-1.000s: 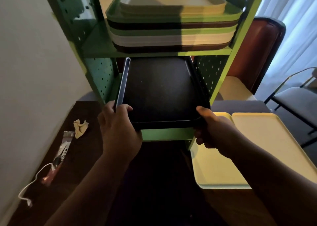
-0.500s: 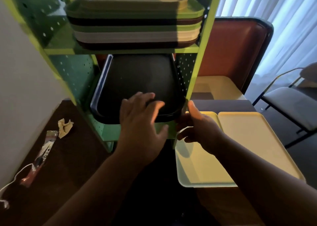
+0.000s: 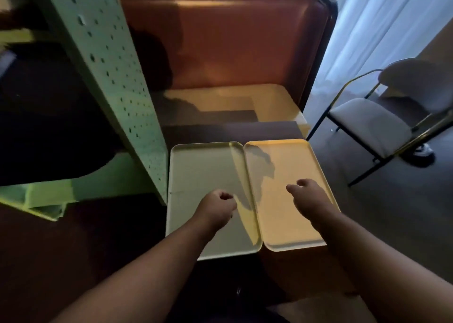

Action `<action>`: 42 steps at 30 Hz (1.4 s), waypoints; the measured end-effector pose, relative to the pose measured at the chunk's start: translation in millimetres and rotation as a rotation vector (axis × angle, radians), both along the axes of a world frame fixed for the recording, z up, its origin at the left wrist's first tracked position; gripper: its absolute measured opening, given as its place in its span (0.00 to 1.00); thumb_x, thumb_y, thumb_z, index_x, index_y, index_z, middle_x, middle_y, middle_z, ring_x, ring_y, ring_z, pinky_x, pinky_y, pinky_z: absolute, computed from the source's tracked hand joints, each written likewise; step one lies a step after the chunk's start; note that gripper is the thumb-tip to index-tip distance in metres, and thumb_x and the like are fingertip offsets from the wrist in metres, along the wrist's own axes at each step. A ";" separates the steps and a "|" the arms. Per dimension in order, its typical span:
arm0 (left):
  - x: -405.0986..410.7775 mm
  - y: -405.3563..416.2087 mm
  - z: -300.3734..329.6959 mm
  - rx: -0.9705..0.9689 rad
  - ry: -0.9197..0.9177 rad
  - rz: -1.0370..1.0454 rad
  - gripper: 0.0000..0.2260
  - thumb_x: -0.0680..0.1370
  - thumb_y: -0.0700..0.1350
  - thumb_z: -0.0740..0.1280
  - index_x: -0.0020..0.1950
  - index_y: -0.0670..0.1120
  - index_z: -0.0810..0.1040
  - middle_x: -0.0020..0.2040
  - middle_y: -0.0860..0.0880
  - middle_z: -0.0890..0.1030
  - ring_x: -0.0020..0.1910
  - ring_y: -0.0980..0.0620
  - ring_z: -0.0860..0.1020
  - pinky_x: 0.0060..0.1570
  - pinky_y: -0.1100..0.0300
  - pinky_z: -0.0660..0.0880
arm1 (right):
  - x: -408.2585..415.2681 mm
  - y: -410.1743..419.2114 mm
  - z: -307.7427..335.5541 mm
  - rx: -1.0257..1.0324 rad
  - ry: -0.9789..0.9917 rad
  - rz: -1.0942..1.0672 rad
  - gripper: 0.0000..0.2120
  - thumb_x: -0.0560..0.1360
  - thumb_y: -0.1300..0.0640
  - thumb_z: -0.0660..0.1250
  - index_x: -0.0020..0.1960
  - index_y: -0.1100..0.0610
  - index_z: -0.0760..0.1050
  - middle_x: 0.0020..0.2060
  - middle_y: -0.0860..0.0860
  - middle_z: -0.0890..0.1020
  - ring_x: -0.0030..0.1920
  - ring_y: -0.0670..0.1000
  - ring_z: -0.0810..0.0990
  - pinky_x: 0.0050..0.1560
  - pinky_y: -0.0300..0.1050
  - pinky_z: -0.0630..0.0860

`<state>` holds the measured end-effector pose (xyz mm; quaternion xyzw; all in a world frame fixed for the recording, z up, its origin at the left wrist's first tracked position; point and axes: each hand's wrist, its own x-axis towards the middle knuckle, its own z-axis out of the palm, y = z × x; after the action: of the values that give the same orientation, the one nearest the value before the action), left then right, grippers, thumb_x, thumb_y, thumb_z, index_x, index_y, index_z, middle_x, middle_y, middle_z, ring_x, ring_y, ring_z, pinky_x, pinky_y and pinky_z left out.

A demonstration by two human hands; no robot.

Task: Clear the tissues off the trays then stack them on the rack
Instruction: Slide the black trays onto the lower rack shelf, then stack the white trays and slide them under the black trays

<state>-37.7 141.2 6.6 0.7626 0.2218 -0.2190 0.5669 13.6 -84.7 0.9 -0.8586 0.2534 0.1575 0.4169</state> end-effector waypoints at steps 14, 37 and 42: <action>13.4 -118.4 -85.7 0.272 0.268 -0.189 0.26 0.77 0.46 0.68 0.76 0.45 0.71 0.69 0.45 0.79 0.65 0.45 0.78 0.65 0.58 0.73 | 7.6 -158.2 -95.7 -0.231 0.299 -0.075 0.21 0.77 0.48 0.69 0.66 0.57 0.74 0.53 0.57 0.81 0.50 0.58 0.82 0.49 0.58 0.84; -15.6 11.7 -51.8 0.221 0.078 0.247 0.16 0.78 0.37 0.68 0.65 0.44 0.81 0.55 0.45 0.85 0.52 0.45 0.84 0.57 0.53 0.80 | -7.5 -29.2 -61.9 0.145 -0.009 -0.073 0.15 0.85 0.48 0.59 0.46 0.56 0.77 0.44 0.55 0.83 0.48 0.59 0.82 0.55 0.62 0.79; -31.9 60.1 -64.0 0.371 0.190 0.270 0.15 0.77 0.35 0.64 0.61 0.44 0.83 0.55 0.44 0.84 0.51 0.44 0.80 0.51 0.57 0.75 | -23.6 19.8 -83.5 0.111 0.040 0.069 0.17 0.86 0.49 0.58 0.45 0.58 0.75 0.41 0.55 0.81 0.43 0.59 0.79 0.49 0.57 0.77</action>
<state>-69.6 201.3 -57.4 0.7932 0.4101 -0.1675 0.4179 -10.0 -64.9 -82.6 -0.8391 0.2228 0.2025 0.4530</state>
